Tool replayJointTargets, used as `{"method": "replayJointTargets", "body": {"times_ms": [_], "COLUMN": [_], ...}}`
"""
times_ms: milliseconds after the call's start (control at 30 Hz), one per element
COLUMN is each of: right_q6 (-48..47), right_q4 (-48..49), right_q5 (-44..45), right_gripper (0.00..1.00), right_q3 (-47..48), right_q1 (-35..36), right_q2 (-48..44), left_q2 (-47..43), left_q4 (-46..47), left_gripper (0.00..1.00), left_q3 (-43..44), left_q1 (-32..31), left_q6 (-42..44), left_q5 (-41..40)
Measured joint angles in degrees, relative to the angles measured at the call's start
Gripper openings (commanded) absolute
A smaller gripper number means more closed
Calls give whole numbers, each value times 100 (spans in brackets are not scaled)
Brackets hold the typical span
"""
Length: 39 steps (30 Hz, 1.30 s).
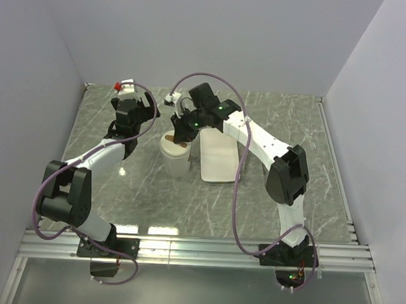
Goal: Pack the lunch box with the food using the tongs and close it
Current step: Put the lid back on the lunch box
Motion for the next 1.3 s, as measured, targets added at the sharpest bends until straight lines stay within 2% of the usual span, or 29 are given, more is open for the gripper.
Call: {"method": "replayJointTargets", "body": {"times_ms": [300, 767, 1300], "right_q6": [-22, -42, -98], "right_q4": [-472, -614, -966], "right_q5": [186, 562, 822], "right_gripper": [0, 0, 0], "right_q3": [973, 1139, 1805], "right_q1": [118, 225, 367], "right_q2": [573, 614, 621], "left_q2": [0, 0, -68], "left_q4": [2, 2, 7], "left_gripper": [99, 99, 99], "left_q3": [0, 0, -7], "left_q1": [-11, -17, -37], "left_q6": [2, 2, 2], "left_q5": [-17, -17, -24]}}
